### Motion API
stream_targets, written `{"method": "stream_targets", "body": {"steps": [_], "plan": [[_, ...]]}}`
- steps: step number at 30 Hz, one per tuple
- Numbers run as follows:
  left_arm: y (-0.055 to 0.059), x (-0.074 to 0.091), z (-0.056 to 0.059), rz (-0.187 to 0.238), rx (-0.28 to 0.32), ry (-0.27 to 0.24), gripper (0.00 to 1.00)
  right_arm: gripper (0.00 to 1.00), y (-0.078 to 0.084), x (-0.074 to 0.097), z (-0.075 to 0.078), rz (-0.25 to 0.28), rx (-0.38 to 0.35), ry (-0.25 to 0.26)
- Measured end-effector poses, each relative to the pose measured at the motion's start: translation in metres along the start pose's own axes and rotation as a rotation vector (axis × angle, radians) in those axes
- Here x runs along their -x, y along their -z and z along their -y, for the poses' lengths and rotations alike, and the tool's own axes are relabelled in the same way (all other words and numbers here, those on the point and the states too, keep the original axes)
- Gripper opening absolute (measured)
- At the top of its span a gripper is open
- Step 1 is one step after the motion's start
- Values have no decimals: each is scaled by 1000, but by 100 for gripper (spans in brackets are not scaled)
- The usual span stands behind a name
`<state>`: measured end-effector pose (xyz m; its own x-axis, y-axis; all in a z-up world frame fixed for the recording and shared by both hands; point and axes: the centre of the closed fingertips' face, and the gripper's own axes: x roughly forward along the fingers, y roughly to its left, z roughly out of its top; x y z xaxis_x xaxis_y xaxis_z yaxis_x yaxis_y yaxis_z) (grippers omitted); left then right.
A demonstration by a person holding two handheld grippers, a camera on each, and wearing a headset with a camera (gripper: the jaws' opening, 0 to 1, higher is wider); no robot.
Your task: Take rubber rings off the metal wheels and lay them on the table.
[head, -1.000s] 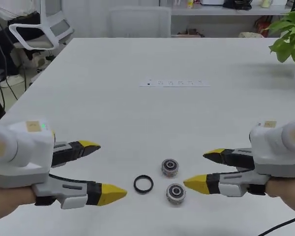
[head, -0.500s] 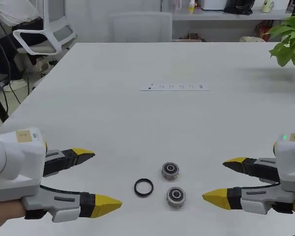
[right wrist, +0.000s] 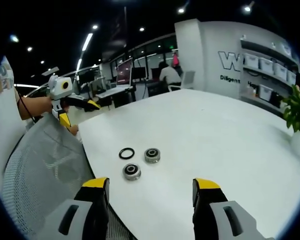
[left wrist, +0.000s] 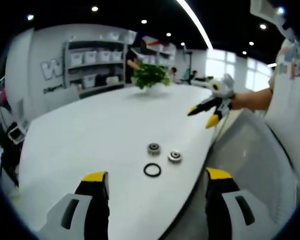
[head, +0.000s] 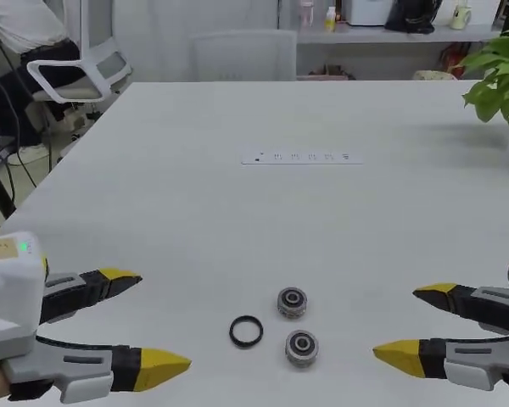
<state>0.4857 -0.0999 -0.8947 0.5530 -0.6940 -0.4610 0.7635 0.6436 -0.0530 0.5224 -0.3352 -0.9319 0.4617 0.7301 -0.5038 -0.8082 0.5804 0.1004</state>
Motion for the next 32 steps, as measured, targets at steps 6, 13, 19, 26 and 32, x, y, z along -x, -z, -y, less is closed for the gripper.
{"method": "stream_targets", "body": {"steps": [6,13,19,26,32], "plan": [[0,3,-3,10,15,-20,79,67,-2,5,0,1,4,8],[5,0,-4,-2,4,-40,79,67,1,7,0,-7,5,20],[8,-1,-6,-13,-9,-52,78,66,3,6,-2,-22,23,24],[14,-4,-3,-47,-42,-50,78,66,4,8,1,-15,16,36],[14,-3,-5,-49,-47,-55,79,66,4,10,-1,-4,-2,41]]}}
